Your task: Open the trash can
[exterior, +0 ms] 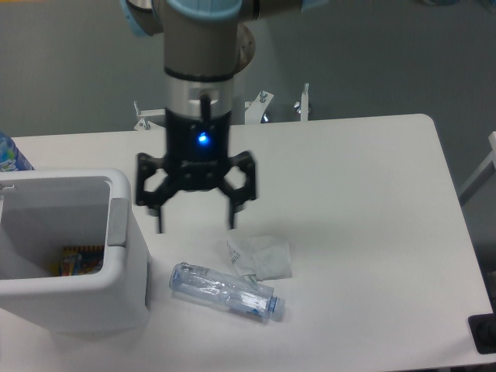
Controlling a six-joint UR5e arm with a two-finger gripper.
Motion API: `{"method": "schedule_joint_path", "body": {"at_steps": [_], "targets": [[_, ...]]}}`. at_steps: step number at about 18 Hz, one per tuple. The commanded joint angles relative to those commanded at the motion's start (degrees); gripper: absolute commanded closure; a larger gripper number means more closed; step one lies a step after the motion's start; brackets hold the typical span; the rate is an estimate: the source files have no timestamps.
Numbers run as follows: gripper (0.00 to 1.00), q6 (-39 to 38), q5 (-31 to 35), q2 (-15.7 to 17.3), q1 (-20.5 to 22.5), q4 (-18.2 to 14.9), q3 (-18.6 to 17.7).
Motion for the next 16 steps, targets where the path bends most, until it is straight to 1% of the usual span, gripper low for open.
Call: {"method": "schedule_joint_path", "body": {"at_steps": [1, 3, 6, 9, 11, 13, 16], "targets": [[0.00, 2.3, 0.1, 0.2, 1.1, -1.0, 0.2], [0.00, 9.6, 0.1, 1.2, 3.3, -4.7, 0.2], [0.00, 24.3, 0.2, 2.1, 6.0, -9.6, -0.3], [0.00, 35.3, 1.1, 3.0, 9.1, -12.3, -1.5], [0.00, 39.2, 3.4, 3.6, 10.5, -12.3, -3.2], [0.00, 41.1, 4.9, 4.6, 11.6, -11.8, -5.0], [0.00, 45.1, 5.0, 4.9, 14.2, -12.3, -5.4]]}}
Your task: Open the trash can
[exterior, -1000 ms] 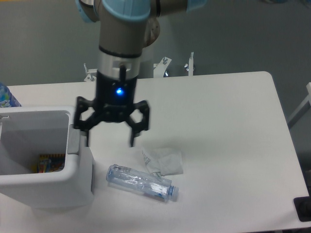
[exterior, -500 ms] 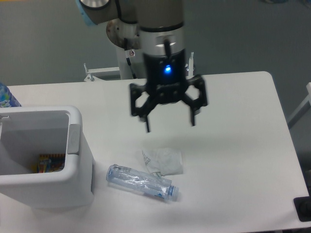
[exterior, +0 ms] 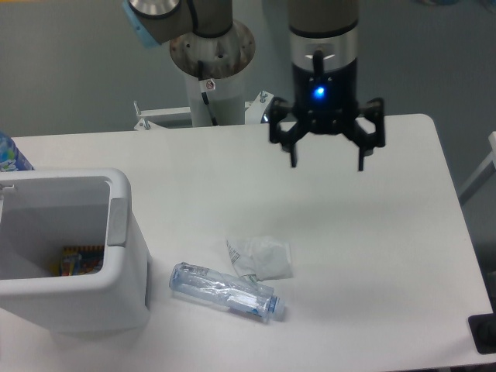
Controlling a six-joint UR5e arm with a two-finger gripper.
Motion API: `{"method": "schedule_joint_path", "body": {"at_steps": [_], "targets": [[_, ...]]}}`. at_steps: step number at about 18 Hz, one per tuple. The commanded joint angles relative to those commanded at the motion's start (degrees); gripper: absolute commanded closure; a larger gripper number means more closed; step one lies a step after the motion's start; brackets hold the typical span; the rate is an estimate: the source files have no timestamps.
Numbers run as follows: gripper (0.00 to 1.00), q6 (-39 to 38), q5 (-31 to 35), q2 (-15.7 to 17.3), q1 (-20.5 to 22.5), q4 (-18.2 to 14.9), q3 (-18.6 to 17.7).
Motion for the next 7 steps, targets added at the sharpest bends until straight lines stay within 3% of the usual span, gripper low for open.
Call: {"method": "schedule_joint_path", "body": {"at_steps": [7], "targets": [[0.00, 1.2, -0.1, 0.0, 1.8, 0.7, -0.5]]}}
